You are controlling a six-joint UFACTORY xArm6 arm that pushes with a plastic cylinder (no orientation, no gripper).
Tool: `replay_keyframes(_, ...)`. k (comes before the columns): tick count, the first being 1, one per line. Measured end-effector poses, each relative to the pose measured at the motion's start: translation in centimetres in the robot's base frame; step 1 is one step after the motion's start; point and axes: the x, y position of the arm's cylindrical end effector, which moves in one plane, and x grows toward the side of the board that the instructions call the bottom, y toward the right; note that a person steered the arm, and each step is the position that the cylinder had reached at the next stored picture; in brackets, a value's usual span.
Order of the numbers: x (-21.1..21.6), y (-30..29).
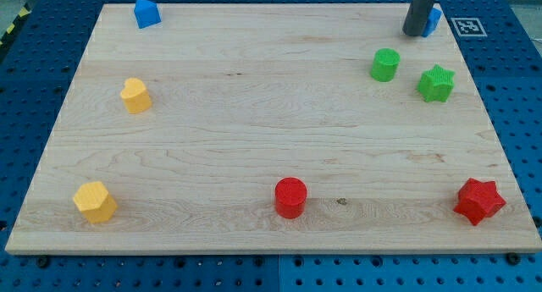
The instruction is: Push the blue cube towards the top right
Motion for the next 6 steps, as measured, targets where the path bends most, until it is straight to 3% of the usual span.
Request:
replay_keyframes(2,0.5,0.1)
replay_keyframes(3,3.1,0.6)
replay_keyframes(4,3.8,3.5)
replay_keyframes(6,1.0,9.1)
